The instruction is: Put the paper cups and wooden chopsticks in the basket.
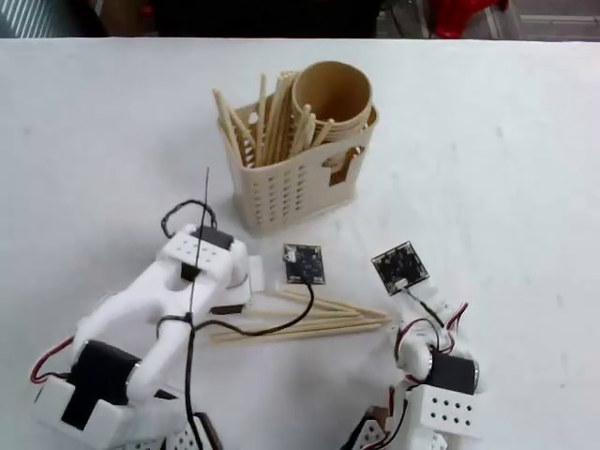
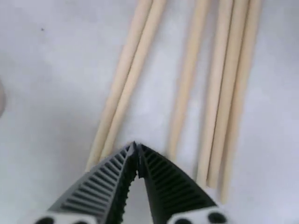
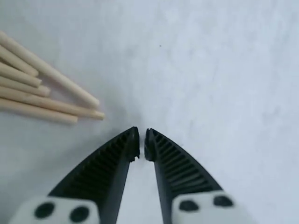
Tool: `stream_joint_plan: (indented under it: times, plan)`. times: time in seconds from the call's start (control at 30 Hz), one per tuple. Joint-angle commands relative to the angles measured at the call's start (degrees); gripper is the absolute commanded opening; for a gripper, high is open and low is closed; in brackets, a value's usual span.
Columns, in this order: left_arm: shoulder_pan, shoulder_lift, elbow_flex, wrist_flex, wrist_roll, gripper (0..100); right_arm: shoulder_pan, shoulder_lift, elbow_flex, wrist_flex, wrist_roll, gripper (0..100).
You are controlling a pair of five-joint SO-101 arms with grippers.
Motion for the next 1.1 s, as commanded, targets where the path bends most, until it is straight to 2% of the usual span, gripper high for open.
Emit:
stream_joint_plan:
  times: [0.0,0.2,0.37,0.57,0.7,0.83,1.07]
  plan:
    - [-2.1,-0.1,-2.4,3.8,0.3,2,0.6,0.4,-0.7,-0.8,-0.4,3.6]
    - [-2.2,-1.0,-6.2,10.4,4.1,2,0.6,0.4,-0.7,-0.8,-0.4,3.7]
    - [-0.4,-11.4,-7.7,12.0,4.6,3,0.7,0.4,-0.7,-0.8,-0.4,3.8]
    - [1.0,-15.4,-7.6,7.5,9.5,18,0.7,0.4,-0.7,-0.8,-0.4,3.8]
    - [4.2,-10.1,-8.2,6.5,9.1,16,0.7,0.4,-0.7,-0.8,-0.4,3.8]
    - [7.3,-2.4,-8.2,0.7,9.1,16,0.7,0.4,-0.7,-0.8,-0.4,3.8]
    - [7.4,6.3,-8.3,-4.0,9.1,16,0.7,0.4,-0.7,-0.8,-0.4,3.8]
